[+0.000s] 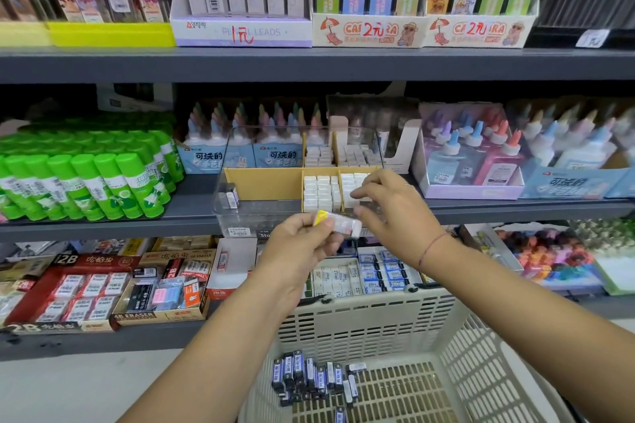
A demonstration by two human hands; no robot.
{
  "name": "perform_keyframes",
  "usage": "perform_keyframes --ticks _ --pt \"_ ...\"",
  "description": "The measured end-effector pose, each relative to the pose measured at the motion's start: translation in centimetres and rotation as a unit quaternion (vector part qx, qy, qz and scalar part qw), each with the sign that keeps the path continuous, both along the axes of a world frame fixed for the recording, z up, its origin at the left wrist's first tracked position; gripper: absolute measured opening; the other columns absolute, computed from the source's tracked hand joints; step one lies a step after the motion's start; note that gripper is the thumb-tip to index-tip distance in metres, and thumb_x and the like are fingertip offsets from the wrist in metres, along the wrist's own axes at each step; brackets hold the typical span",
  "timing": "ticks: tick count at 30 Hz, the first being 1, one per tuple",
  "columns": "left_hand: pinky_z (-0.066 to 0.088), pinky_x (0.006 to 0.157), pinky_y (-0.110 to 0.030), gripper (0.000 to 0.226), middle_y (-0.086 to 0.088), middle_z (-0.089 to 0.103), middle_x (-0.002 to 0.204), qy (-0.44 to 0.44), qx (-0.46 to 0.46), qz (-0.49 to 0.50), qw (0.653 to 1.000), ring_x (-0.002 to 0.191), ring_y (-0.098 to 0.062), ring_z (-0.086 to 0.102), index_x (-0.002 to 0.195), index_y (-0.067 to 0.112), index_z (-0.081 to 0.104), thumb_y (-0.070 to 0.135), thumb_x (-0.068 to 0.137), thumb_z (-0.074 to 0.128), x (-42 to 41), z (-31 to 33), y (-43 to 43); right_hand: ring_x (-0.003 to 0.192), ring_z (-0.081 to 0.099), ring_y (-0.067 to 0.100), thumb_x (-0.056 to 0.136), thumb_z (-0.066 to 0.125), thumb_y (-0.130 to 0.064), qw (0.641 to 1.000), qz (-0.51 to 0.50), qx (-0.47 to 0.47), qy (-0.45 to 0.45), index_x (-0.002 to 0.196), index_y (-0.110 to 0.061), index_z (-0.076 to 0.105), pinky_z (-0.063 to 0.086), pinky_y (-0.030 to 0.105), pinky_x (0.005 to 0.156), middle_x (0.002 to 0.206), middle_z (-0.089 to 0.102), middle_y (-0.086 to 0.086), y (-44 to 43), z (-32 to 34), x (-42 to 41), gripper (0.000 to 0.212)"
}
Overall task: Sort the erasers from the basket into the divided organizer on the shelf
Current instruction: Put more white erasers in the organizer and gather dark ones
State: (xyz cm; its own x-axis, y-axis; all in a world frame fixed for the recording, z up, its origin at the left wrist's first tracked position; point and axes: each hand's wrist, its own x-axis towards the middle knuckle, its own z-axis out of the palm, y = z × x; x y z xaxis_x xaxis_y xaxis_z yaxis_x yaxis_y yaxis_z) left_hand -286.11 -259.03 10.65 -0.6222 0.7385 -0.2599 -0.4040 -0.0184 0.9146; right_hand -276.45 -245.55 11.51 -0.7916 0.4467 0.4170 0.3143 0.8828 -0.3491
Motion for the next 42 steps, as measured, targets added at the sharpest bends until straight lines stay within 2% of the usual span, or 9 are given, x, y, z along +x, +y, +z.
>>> perform_keyframes --ticks 3,5,8,10,13,16,20,36,42 --pt "0.058 0.077 -0.024 0.016 -0.017 0.071 0.097 -0.064 0.063 -0.007 0.996 0.082 -0.018 0.071 0.109 -0.003 0.056 0.001 0.093 0.055 0.3 0.2 0.1 0.084 0.059 0.008 0.091 0.061 -0.024 0.971 0.009 -0.225 0.077 0.099 -0.018 0.062 0.048 0.021 0.080 0.094 0.060 -0.003 -1.9 0.6 1.3 0.011" --pt "0.058 0.077 -0.025 0.018 -0.021 0.070 0.102 -0.062 0.073 -0.016 0.995 0.086 -0.021 0.071 0.110 -0.005 0.055 0.000 0.092 0.055 0.6 0.3 0.0 0.068 0.063 0.008 0.089 0.063 -0.014 0.901 0.021 -0.418 0.117 0.099 -0.011 0.059 0.052 0.020 0.065 0.081 0.063 0.004 -2.8 0.6 1.9 0.011" --pt "0.057 0.073 -0.022 0.019 -0.016 0.069 0.104 0.030 0.028 -0.009 0.999 0.089 -0.020 0.070 0.109 0.002 0.057 0.008 0.092 0.060 1.2 0.3 -0.1 0.059 0.064 0.010 0.082 0.067 0.000 0.852 0.003 -0.501 0.153 0.094 -0.006 0.061 0.053 0.018 0.057 0.074 0.063 0.012 -2.3 1.1 2.9 0.015" --pt "0.051 0.076 -0.020 0.016 0.000 0.067 0.103 0.247 -0.067 0.021 0.966 0.094 -0.011 0.066 0.108 0.015 0.059 0.021 0.093 0.059 0.8 0.2 -0.2 0.062 0.064 0.012 0.080 0.069 -0.001 0.872 -0.026 -0.465 0.155 0.091 -0.008 0.063 0.055 0.019 0.062 0.079 0.066 0.013 -0.8 2.3 3.1 0.015" --pt "0.037 0.098 -0.025 0.032 0.011 0.050 0.126 0.538 -0.140 0.064 0.829 0.119 -0.007 0.044 0.127 0.025 0.052 0.035 0.097 0.050 -0.7 -0.5 -0.7 0.068 0.061 0.013 0.081 0.071 -0.005 0.942 -0.057 -0.301 0.136 0.082 -0.022 0.065 0.055 0.022 0.070 0.079 0.067 0.006 2.1 3.9 2.7 0.019" --pt "0.009 0.119 -0.035 0.052 0.006 0.026 0.154 0.617 -0.242 0.020 0.749 0.143 -0.014 0.014 0.148 0.027 0.029 0.044 0.099 0.036 -2.0 -1.6 -0.7 0.071 0.056 0.007 0.083 0.071 -0.015 0.994 -0.041 -0.101 -0.001 0.089 -0.024 0.069 0.045 0.015 0.070 0.081 0.064 -0.006 3.6 4.3 1.3 0.011" --pt "-0.010 0.119 -0.038 0.059 0.006 0.011 0.160 0.656 -0.329 -0.038 0.678 0.147 -0.019 -0.002 0.152 0.029 0.010 0.051 0.100 0.026 -2.1 -2.4 -0.6 0.087 0.057 0.014 0.085 0.069 -0.018 0.993 0.015 0.028 -0.110 0.101 -0.019 0.071 0.049 0.030 0.086 0.098 0.062 -0.002 3.7 3.1 -0.5 0.016" --pt "-0.013 0.118 -0.035 0.065 0.007 0.005 0.161 0.671 -0.282 -0.024 0.685 0.147 -0.015 -0.007 0.154 0.023 0.005 0.050 0.099 0.030 -2.1 -3.1 -0.7 0.089 0.059 0.025 0.091 0.061 -0.023 0.993 -0.014 0.111 -0.042 0.095 -0.009 0.072 0.044 0.034 0.082 0.101 0.059 0.003 2.5 -0.2 -0.1 0.018" --pt "0.005 0.114 -0.026 0.050 0.002 0.041 0.146 0.685 -0.163 0.053 0.708 0.138 -0.014 0.025 0.142 0.017 0.042 0.036 0.096 0.042 -1.7 -5.1 -3.5 0.091 0.051 0.014 0.092 0.054 -0.023 0.990 0.007 0.017 0.142 0.100 -0.011 0.064 0.044 0.026 0.079 0.098 0.052 0.001 -1.8 -4.5 2.8 0.018"
